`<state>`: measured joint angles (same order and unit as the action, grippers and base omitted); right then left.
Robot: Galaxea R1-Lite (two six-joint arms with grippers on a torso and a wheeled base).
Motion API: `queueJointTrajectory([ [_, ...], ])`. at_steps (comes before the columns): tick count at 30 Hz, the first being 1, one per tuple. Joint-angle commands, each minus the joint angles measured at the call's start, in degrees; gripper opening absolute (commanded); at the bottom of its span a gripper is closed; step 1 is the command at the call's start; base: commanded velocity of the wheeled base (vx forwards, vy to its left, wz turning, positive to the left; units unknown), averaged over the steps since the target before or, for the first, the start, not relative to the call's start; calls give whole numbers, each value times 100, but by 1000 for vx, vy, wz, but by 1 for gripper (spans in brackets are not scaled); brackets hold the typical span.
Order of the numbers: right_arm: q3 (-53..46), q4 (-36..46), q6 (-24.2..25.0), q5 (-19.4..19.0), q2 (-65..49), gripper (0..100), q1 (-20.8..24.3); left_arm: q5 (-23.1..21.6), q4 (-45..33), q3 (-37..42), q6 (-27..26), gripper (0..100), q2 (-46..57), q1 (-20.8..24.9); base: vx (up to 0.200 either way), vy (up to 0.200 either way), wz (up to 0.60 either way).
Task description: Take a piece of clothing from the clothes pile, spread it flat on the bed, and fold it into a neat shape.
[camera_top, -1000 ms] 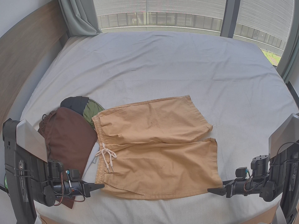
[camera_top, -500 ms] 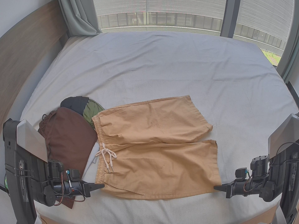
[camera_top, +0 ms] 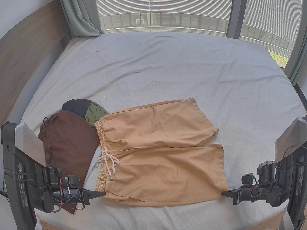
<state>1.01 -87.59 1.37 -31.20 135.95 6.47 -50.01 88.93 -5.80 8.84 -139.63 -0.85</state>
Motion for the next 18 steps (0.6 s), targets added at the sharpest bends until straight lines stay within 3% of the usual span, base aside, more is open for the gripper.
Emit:
queueJointTrajectory([
  [1,-101,23,-251,-9,28,0,-129,-27,-7,150,4,0,50,-38,0,0,0],
  [11,-101,568,-805,-9,-192,0,-217,-27,-7,255,-198,0,41,-20,0,0,0],
  [18,-101,1244,-1138,-18,-587,0,-225,-18,-25,492,-664,0,-20,-38,0,0,0],
])
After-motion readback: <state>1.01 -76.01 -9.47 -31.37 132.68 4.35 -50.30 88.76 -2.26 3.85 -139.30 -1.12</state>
